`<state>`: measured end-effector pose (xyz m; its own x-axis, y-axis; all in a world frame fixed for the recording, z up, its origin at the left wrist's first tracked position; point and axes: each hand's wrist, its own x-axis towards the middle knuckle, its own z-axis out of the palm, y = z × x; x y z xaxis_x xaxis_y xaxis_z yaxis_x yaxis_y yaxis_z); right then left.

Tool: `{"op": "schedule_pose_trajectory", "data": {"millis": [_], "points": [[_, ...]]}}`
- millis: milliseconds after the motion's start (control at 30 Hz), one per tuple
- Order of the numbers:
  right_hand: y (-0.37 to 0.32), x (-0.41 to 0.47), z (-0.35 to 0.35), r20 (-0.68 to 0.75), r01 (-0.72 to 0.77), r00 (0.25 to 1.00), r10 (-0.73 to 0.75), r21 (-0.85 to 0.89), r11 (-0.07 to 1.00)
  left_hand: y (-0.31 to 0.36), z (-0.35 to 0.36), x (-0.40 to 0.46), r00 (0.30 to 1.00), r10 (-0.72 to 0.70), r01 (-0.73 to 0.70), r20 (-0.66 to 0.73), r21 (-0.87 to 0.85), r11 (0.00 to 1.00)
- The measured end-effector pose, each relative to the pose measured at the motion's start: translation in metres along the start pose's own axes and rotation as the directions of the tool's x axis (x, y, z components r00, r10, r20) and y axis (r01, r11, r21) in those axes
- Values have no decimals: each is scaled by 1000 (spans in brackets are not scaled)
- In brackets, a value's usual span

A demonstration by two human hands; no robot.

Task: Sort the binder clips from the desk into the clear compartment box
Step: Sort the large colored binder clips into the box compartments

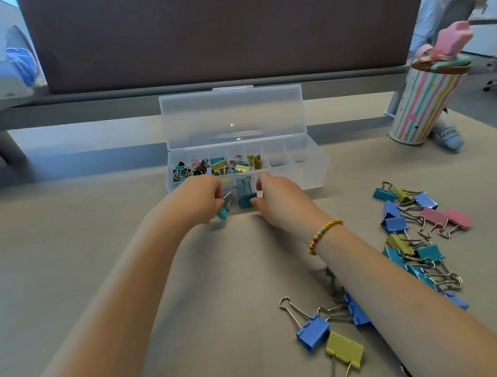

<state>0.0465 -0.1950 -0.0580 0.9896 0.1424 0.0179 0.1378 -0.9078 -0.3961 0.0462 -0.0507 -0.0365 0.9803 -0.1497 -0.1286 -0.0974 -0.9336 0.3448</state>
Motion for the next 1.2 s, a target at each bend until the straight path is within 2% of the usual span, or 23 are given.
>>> {"op": "schedule_pose_trajectory", "data": {"millis": [300, 667, 767, 900, 967, 1033, 1133, 1200], "points": [[-3, -3, 7, 37, 67, 997, -65, -61, 996, 0, 13, 6, 1000, 4, -4, 11, 56, 998], [3, -2, 4, -71, 20, 997, -17, 42, 999, 2, 16, 7, 995, 69, -69, 72, -5, 998], [4, -2, 1, -20, 14, 1000, -12, 96, 995, 2, 17, 6, 994, 87, -86, 68, -22, 996], [3, -1, -1, 87, -5, 996, -1, 66, 998, 1, 15, 5, 993, 95, -93, 76, -35, 995], [4, -1, -8, 70, 9, 997, -14, 71, 997, 1, 10, 4, 995, 80, -69, 63, -151, 986], [5, 1, -18, 41, -8, 999, 0, 183, 983, 4, 1, 0, 996, 78, -58, 52, -315, 947], [7, 4, -36, 31, -70, 998, 63, 398, 915, 13, -13, -3, 993, 94, -117, -75, -445, 888], [9, 9, -49, 5, -65, 998, 69, 410, 910, 21, -22, 0, 988, 67, -136, -142, -559, 818]]}}
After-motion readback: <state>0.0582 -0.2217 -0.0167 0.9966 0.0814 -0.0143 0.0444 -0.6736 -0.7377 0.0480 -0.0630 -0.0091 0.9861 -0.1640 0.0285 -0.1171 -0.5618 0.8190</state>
